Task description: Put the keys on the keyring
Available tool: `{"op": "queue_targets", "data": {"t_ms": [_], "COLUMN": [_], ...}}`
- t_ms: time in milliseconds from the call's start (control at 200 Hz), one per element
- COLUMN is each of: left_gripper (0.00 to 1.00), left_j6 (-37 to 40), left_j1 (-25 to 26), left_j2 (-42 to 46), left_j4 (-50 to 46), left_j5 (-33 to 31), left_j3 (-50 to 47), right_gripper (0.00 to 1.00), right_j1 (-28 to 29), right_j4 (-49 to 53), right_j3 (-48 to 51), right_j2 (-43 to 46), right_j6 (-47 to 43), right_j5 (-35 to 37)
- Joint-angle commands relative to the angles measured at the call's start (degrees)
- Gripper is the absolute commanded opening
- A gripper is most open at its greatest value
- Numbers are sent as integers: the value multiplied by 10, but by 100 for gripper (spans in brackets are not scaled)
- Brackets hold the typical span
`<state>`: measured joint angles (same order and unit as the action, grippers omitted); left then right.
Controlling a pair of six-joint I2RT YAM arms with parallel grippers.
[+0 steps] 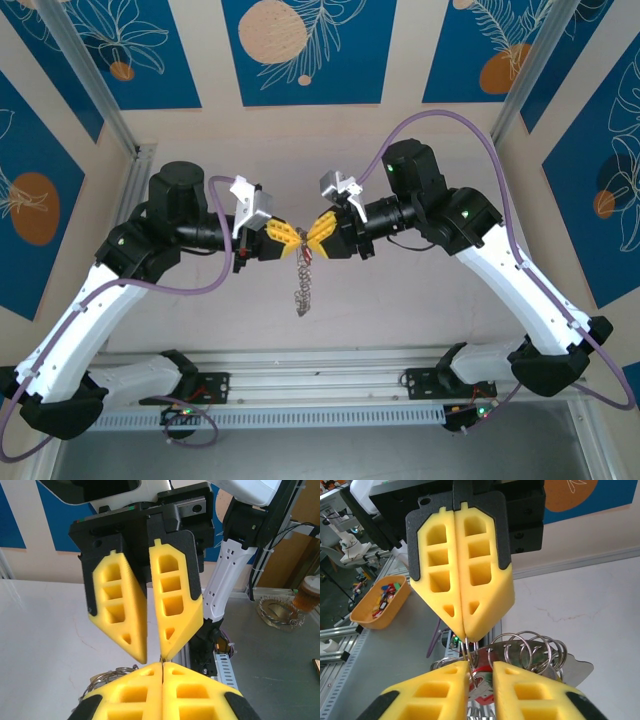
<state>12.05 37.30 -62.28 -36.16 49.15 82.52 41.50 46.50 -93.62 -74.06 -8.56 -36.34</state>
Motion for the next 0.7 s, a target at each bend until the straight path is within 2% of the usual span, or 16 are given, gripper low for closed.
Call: {"op": "queue_targets", "data": {"t_ms": [0,220,695], "left_gripper": [0,0,0], "left_j6": [-7,-15,-27], "left_j1": [3,2,3], "left_j2": [16,19,26], "left_j4": [31,48,83], "left_j5": [31,27,36], "left_j3": [1,-4,-14], "right_gripper": [14,4,1], "right_j1": [-4,-5,-26], "right_j4": [3,9,13], "right_j3": [-1,-1,10], "right_j2": [2,3,6], "right_j6": [3,-5,0], "right_j5": [-18,-32,-62]}}
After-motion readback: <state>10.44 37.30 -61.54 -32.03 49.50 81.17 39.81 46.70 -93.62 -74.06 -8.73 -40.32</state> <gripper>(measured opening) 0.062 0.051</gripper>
